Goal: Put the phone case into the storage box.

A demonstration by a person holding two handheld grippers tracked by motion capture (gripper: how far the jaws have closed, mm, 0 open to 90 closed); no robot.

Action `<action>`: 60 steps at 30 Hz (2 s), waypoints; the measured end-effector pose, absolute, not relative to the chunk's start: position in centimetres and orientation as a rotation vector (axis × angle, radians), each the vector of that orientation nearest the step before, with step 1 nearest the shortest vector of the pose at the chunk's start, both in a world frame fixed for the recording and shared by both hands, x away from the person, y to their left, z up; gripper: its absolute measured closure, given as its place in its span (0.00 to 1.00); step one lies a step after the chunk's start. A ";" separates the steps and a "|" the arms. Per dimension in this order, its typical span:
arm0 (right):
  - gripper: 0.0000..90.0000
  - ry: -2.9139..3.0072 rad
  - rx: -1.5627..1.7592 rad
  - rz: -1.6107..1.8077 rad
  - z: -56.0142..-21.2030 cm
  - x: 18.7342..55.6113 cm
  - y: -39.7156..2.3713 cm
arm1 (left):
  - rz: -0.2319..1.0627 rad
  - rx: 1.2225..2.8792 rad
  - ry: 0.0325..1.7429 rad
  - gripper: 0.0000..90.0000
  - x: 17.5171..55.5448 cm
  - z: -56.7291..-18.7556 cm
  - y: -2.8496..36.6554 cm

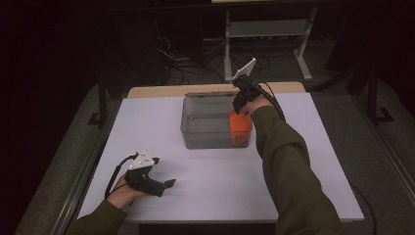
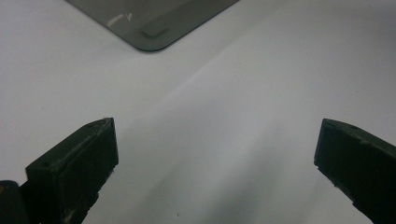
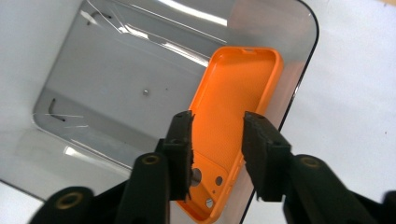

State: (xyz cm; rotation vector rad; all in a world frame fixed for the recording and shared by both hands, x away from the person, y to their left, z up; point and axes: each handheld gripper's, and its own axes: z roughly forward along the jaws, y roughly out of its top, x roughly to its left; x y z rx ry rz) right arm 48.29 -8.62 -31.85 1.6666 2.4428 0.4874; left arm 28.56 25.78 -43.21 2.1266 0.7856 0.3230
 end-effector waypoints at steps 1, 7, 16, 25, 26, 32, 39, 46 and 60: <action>0.64 2.445 1.657 0.495 -31.8 48.2 -8.7 | 0.322 2.125 0.787 0.00 28.6 -43.2 25.8; 0.49 2.441 1.587 0.576 -31.2 47.6 -9.1 | 0.318 2.122 0.787 0.00 28.7 -43.2 25.8; 0.23 2.435 1.462 0.688 -31.5 46.5 -10.4 | 0.313 2.129 0.785 0.00 28.9 -43.4 25.9; 0.07 2.403 1.328 0.862 -32.4 45.3 -12.0 | 0.312 2.133 0.788 0.00 28.9 -43.4 26.1; 0.05 2.406 1.313 0.884 -32.4 45.1 -12.2 | 0.312 2.132 0.789 0.00 28.9 -43.4 26.1; 0.01 2.413 1.217 0.990 -32.5 44.1 -13.1 | 0.318 2.123 0.795 0.00 29.1 -43.3 26.3; 0.01 2.413 1.125 1.084 -32.7 42.9 -14.0 | 0.319 2.108 0.807 0.00 29.3 -43.2 26.5; 0.01 2.414 1.082 1.128 -33.6 41.7 -14.6 | 0.318 2.113 0.803 0.00 29.2 -43.3 26.4; 0.01 2.406 1.060 1.155 -35.5 39.4 -15.1 | 0.315 2.113 0.796 0.00 29.1 -43.3 26.5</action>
